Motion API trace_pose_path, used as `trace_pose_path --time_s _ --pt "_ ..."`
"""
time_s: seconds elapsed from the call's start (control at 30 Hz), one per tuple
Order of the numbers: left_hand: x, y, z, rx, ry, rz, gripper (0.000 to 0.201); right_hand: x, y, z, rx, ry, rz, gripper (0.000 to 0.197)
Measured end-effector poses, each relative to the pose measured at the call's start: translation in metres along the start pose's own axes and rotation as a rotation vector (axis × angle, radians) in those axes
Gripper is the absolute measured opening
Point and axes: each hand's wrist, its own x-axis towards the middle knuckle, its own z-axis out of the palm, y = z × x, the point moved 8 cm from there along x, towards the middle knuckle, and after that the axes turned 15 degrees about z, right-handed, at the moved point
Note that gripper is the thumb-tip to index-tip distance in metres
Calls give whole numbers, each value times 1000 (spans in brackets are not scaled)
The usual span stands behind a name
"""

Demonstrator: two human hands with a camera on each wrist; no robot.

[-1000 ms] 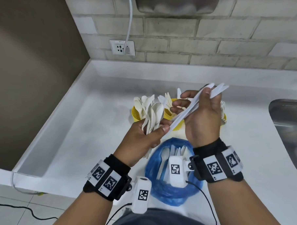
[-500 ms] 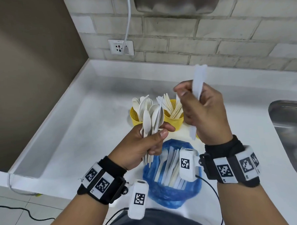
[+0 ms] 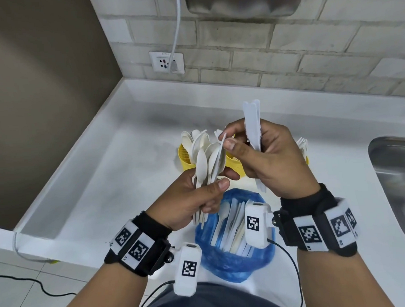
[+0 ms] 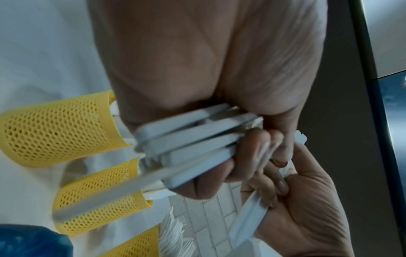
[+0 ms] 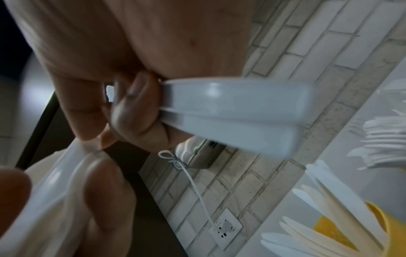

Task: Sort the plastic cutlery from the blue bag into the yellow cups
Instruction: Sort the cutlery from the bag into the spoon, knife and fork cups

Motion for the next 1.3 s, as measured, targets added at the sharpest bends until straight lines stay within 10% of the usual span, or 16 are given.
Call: trace_pose_path --time_s 0.27,0.53,1.17,1.3 --pt "2 0 -4 -55 21 14 33 4 10 -11 289 -35 84 6" --pt "4 2 0 -80 25 25 34 -1 15 -17 6 70 32 22" --pt "7 35 11 321 22 71 35 -2 30 -43 841 305 7 30" --pt "6 41 17 472 -21 97 7 -9 23 -52 873 385 -65 28"
